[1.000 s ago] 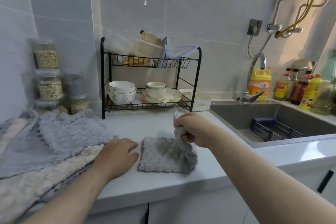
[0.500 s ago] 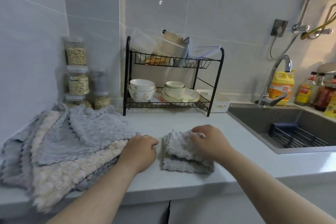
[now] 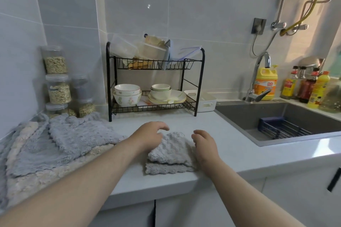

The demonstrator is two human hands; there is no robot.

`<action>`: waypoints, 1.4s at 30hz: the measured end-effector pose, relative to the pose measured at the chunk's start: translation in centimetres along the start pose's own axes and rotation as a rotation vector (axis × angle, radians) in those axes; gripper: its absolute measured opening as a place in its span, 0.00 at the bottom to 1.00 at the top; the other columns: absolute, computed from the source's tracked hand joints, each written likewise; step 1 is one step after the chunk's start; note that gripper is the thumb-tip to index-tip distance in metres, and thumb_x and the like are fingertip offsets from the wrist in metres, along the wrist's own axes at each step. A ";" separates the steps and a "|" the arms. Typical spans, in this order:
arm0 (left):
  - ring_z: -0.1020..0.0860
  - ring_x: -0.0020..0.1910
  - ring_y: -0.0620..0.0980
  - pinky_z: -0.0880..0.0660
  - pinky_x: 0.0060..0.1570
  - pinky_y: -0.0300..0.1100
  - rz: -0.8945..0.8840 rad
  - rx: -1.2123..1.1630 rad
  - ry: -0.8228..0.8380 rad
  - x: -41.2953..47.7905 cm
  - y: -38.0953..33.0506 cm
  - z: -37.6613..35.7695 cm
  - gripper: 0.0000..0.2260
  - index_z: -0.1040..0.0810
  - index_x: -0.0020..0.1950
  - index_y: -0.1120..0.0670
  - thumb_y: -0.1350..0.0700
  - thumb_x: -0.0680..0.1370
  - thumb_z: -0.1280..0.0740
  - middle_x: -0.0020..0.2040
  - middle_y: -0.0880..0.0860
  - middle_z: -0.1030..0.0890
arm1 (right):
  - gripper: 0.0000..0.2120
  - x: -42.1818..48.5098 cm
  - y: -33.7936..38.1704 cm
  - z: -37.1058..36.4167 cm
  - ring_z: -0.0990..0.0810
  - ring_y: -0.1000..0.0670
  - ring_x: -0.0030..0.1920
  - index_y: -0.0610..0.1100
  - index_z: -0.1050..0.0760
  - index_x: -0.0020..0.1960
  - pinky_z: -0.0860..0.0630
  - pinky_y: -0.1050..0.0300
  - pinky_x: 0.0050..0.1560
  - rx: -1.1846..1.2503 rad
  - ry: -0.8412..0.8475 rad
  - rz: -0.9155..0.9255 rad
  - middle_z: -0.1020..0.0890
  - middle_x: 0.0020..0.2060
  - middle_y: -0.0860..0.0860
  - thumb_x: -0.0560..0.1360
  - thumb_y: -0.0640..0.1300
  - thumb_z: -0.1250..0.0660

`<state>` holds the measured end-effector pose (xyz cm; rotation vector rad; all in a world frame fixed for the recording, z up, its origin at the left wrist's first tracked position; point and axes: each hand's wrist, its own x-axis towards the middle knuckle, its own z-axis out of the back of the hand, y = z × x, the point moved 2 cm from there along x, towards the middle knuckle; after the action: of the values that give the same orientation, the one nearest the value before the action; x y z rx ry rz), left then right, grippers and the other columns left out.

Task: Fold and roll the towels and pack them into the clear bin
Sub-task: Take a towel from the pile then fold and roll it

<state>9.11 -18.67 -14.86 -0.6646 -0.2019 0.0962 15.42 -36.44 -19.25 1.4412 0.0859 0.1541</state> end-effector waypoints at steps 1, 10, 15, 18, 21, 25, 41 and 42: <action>0.20 0.51 0.49 0.26 0.45 0.38 0.034 0.027 0.122 0.9 -0.5 -0.4 0.19 0.28 0.68 0.48 0.61 0.78 0.37 0.59 0.48 0.22 | 0.13 0.2 -0.1 0.2 0.24 0.48 0.51 0.42 0.23 0.58 0.27 0.52 0.55 0.083 -0.012 -0.020 0.21 0.51 0.46 0.74 0.41 0.36; 0.21 0.28 0.49 0.27 0.26 0.36 0.261 -0.174 0.366 3.1 -1.0 -0.6 0.13 0.22 0.48 0.59 0.66 0.65 0.26 0.33 0.55 0.19 | 0.12 0.7 -0.2 1.3 0.30 0.48 0.39 0.40 0.30 0.46 0.30 0.57 0.41 0.429 0.003 -0.101 0.28 0.39 0.45 0.71 0.48 0.35; 0.18 0.50 0.64 0.20 0.48 0.58 0.207 -1.109 -0.015 2.2 1.5 -3.5 0.27 0.23 0.59 0.63 0.67 0.61 0.23 0.52 0.64 0.17 | 0.24 1.2 -0.7 1.3 0.22 0.53 0.35 0.46 0.24 0.43 0.24 0.55 0.40 0.253 0.115 -0.073 0.20 0.34 0.54 0.69 0.68 0.33; 0.17 0.49 0.62 0.20 0.46 0.52 0.165 -1.094 -0.087 1.2 0.9 -4.7 0.21 0.23 0.57 0.61 0.62 0.66 0.25 0.50 0.62 0.16 | 0.24 1.0 -0.6 1.0 0.16 0.48 0.45 0.46 0.21 0.52 0.19 0.50 0.48 0.108 0.149 -0.026 0.15 0.46 0.45 0.65 0.61 0.24; 0.21 0.35 0.58 0.25 0.35 0.44 0.243 -1.120 -0.065 0.8 1.3 -4.4 0.11 0.23 0.52 0.58 0.54 0.73 0.30 0.45 0.59 0.18 | 0.13 1.1 -0.6 1.1 0.16 0.42 0.43 0.44 0.22 0.51 0.18 0.42 0.46 0.131 0.113 -0.033 0.17 0.47 0.38 0.68 0.43 0.28; 0.18 0.40 0.58 0.21 0.41 0.47 0.203 -1.027 -0.146 1.0 1.2 -4.4 0.09 0.24 0.50 0.60 0.71 0.75 0.37 0.46 0.62 0.18 | 0.14 1.6 -1.3 1.1 0.17 0.37 0.47 0.47 0.25 0.47 0.20 0.34 0.48 0.215 0.076 -0.123 0.18 0.48 0.38 0.62 0.43 0.30; 0.23 0.33 0.56 0.27 0.36 0.44 0.233 -1.249 -0.137 0.8 1.4 -4.2 0.09 0.25 0.36 0.58 0.65 0.74 0.41 0.35 0.59 0.22 | 0.20 1.4 -0.3 1.6 0.19 0.34 0.41 0.36 0.20 0.46 0.21 0.36 0.45 0.437 0.105 -0.131 0.17 0.42 0.33 0.69 0.23 0.48; 0.23 0.35 0.55 0.28 0.38 0.44 0.211 -1.226 -0.157 0.8 1.5 -4.2 0.08 0.25 0.34 0.56 0.61 0.73 0.38 0.35 0.58 0.22 | 0.18 1.5 -0.4 1.5 0.18 0.34 0.42 0.37 0.19 0.44 0.21 0.36 0.47 0.416 0.088 -0.109 0.17 0.41 0.34 0.67 0.26 0.46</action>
<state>10.74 -19.91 -18.91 -1.9047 -0.3390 0.2307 17.14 -37.74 -19.43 1.8396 0.2818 0.1140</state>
